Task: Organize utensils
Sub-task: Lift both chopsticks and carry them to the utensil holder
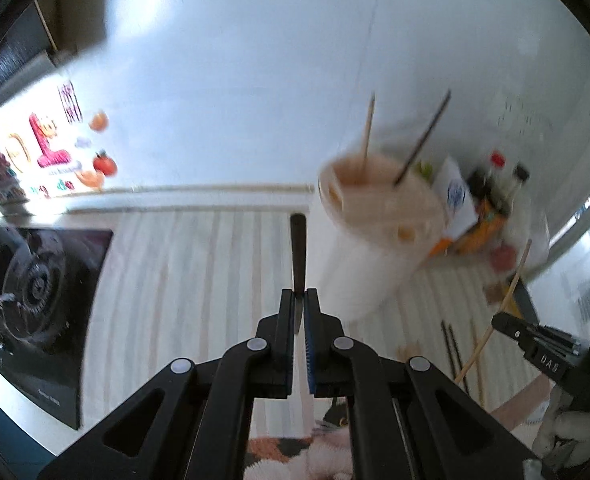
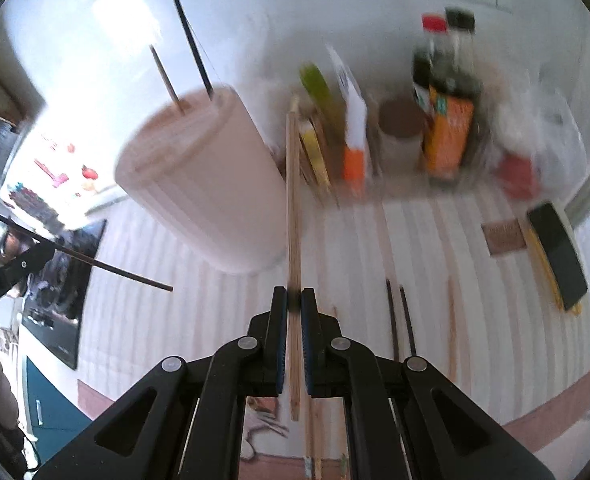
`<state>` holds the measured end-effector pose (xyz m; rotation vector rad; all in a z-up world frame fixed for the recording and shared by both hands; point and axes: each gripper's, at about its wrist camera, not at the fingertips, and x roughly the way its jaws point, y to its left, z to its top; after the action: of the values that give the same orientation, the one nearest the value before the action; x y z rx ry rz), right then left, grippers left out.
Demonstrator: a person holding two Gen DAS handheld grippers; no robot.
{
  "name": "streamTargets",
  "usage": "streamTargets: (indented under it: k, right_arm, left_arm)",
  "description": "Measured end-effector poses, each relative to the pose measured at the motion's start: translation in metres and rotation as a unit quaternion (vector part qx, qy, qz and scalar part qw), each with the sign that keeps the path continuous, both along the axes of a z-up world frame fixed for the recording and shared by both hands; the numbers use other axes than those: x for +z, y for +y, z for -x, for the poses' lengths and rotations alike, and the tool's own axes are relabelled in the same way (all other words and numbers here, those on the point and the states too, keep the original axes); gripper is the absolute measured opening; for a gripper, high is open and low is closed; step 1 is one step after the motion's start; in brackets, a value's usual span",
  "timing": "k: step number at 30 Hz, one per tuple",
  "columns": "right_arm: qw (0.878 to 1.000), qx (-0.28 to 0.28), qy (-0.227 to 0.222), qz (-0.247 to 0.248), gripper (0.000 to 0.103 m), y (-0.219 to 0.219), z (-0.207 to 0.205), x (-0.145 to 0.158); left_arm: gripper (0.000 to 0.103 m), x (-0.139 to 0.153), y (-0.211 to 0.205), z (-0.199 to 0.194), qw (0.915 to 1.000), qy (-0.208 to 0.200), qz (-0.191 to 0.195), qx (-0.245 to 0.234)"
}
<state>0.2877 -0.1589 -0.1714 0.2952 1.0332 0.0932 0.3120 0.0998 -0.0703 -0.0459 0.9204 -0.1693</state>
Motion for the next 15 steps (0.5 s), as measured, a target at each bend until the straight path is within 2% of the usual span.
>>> streamTargets:
  k: [6,11,15]
  right_arm:
    - [0.998,0.012,-0.060,-0.015,0.007,0.005,-0.010,0.058]
    - [0.991,0.024,-0.127,-0.033,0.007,0.011,-0.027,0.122]
    - [0.985,0.026,-0.168,-0.029,0.007,0.018,-0.051,0.159]
  left_arm:
    - [0.002,0.053,0.011,0.000,0.9987,-0.046,0.020,0.004]
    - [0.002,0.098,0.011,-0.009,0.9965,-0.068,0.047,-0.007]
    - [0.002,0.128,0.003,-0.023,0.9948,-0.085,0.054,-0.020]
